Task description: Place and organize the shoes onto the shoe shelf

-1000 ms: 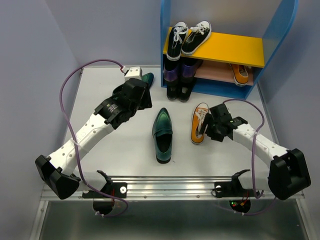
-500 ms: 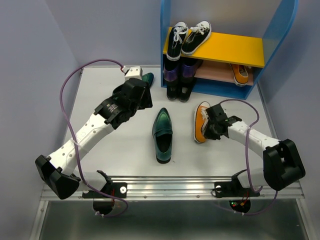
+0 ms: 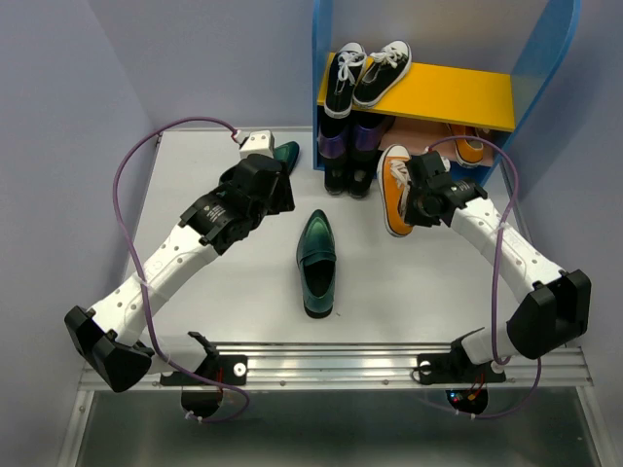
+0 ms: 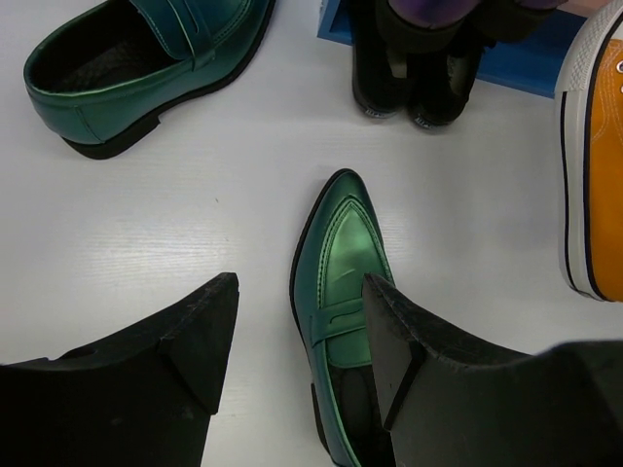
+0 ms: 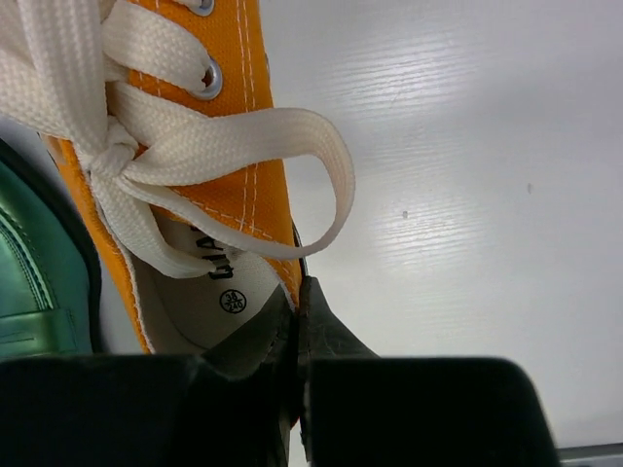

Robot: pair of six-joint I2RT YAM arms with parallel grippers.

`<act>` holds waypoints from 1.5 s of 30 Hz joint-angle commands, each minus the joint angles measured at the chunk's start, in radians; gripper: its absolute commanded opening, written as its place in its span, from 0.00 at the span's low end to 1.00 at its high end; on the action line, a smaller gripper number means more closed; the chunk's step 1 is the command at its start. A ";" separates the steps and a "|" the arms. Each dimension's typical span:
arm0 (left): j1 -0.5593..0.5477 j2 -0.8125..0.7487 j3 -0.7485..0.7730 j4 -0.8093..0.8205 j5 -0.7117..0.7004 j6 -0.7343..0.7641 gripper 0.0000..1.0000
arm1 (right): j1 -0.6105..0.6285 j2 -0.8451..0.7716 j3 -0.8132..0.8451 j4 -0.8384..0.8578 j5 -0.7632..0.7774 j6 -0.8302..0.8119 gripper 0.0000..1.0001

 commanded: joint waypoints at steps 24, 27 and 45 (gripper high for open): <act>0.024 -0.072 -0.052 0.029 -0.005 0.025 0.65 | -0.225 0.330 0.527 -0.033 0.049 -0.159 0.01; 0.026 -0.073 -0.051 0.025 -0.003 0.023 0.65 | -0.236 0.389 0.625 -0.038 0.060 -0.169 0.01; 0.031 -0.099 -0.060 0.005 -0.014 0.011 0.65 | -0.273 0.651 1.010 -0.073 0.128 -0.148 0.01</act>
